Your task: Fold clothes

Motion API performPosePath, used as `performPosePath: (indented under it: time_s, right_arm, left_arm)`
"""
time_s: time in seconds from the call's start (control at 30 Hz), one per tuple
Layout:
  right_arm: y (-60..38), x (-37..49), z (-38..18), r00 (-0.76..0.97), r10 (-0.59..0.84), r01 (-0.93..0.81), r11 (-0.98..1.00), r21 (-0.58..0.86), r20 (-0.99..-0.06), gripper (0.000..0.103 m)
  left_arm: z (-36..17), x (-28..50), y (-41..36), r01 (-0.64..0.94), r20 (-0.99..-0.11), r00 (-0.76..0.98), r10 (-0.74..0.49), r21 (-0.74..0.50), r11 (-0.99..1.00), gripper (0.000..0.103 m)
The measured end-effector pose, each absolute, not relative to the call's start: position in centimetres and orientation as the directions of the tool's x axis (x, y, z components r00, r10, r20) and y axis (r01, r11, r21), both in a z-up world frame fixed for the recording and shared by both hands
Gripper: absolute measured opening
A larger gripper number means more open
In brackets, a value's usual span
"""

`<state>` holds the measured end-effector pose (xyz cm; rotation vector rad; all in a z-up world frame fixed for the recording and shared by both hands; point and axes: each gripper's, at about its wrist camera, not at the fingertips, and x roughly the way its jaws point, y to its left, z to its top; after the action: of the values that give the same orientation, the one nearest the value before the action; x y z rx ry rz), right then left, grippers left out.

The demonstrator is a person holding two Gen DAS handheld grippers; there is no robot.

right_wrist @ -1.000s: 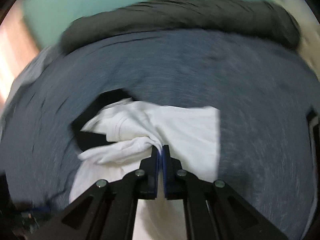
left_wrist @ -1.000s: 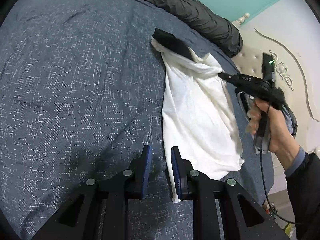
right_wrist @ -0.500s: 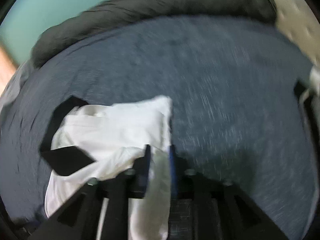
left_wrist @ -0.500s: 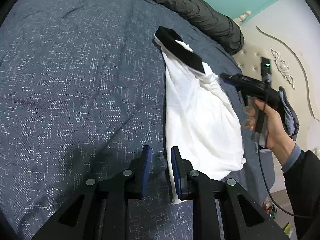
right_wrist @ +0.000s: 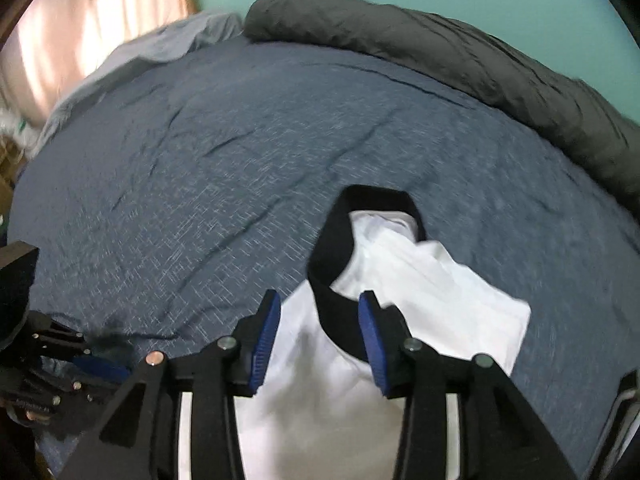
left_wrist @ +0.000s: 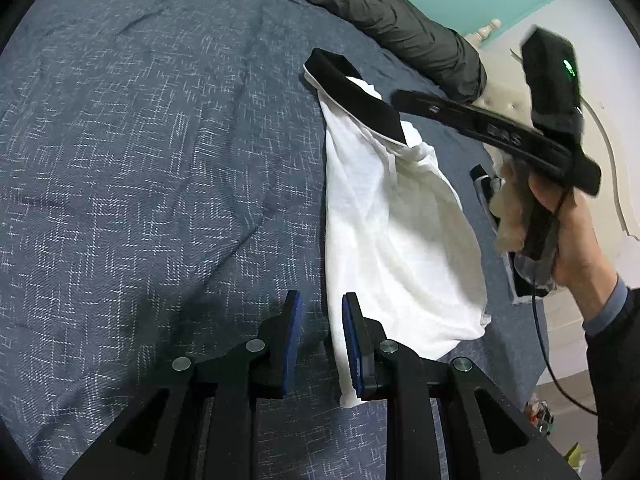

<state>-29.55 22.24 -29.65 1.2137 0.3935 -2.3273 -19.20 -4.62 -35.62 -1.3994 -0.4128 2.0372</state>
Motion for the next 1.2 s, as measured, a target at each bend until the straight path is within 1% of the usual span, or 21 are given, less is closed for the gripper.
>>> performPosePath:
  time_s: [0.07, 0.27, 0.3, 0.33, 0.37, 0.4, 0.47, 0.6, 0.67, 0.93, 1.17, 1.2]
  right_arm:
    - [21.3, -30.5, -30.2, -0.484, -0.236, 0.537, -0.84, -0.073, -0.843, 0.041]
    - [19.2, -32.8, -31.8, -0.442, -0.173, 0.547, -0.83, -0.111, -0.88, 0.04]
    - [19.0, -32.9, -32.2, -0.436, -0.148, 0.545, -0.828, -0.129, -0.888, 0.037]
    - [18.8, -33.1, -32.6, -0.42, -0.139, 0.554, -0.822, -0.132, -0.897, 0.025]
    - [18.7, -33.3, -32.9, -0.412, -0.135, 0.557, -0.82, -0.132, -0.901, 0.016]
    - [18.8, -33.5, -33.0, -0.41, -0.129, 0.554, -0.822, -0.134, -0.903, 0.01]
    - [19.1, -34.1, -32.9, -0.392, -0.152, 0.546, -0.832, -0.096, -0.907, 0.004]
    - [19.9, -34.9, -31.0, -0.416, -0.192, 0.513, -0.857, -0.055, -0.889, 0.003]
    - [21.2, -36.1, -29.5, -0.437, -0.241, 0.468, -0.884, 0.009, -0.866, 0.003]
    - [27.1, -40.2, -30.8, -0.458, -0.223, 0.212, -0.967, 0.138, -0.86, 0.003]
    - [32.2, -43.8, -31.9, -0.472, -0.203, -0.028, -0.969, 0.245, -0.858, 0.003]
    - [32.2, -43.9, -32.3, -0.453, -0.177, -0.037, -0.976, 0.217, -0.874, 0.003]
  left_arm:
    - [-35.6, -19.3, -4.8, -0.312, -0.718, -0.242, 0.652, -0.579, -0.753, 0.022]
    - [-35.5, -19.6, -5.3, -0.306, -0.71, -0.244, 0.66, -0.59, -0.748, 0.022]
    - [-35.5, -19.6, -5.4, -0.304, -0.709, -0.244, 0.662, -0.592, -0.746, 0.022]
    - [-35.5, -19.6, -5.5, -0.302, -0.707, -0.243, 0.664, -0.595, -0.745, 0.022]
    - [-35.4, -19.6, -5.6, -0.3, -0.705, -0.243, 0.666, -0.598, -0.743, 0.022]
    - [-35.4, -19.6, -5.6, -0.299, -0.704, -0.242, 0.668, -0.601, -0.741, 0.022]
    - [-35.4, -19.6, -5.7, -0.297, -0.7, -0.239, 0.673, -0.607, -0.737, 0.022]
    - [-35.6, -19.2, -5.6, -0.292, -0.694, -0.238, 0.68, -0.617, -0.731, 0.022]
    - [-35.7, -19.2, -5.7, -0.288, -0.691, -0.236, 0.683, -0.622, -0.729, 0.022]
    - [-35.9, -19.9, -5.9, -0.274, -0.687, -0.23, 0.689, -0.633, -0.724, 0.022]
    - [-36.0, -19.7, -6.3, -0.271, -0.693, -0.223, 0.686, -0.632, -0.726, 0.022]
    - [-36.0, -19.7, -6.2, -0.272, -0.695, -0.223, 0.683, -0.629, -0.728, 0.022]
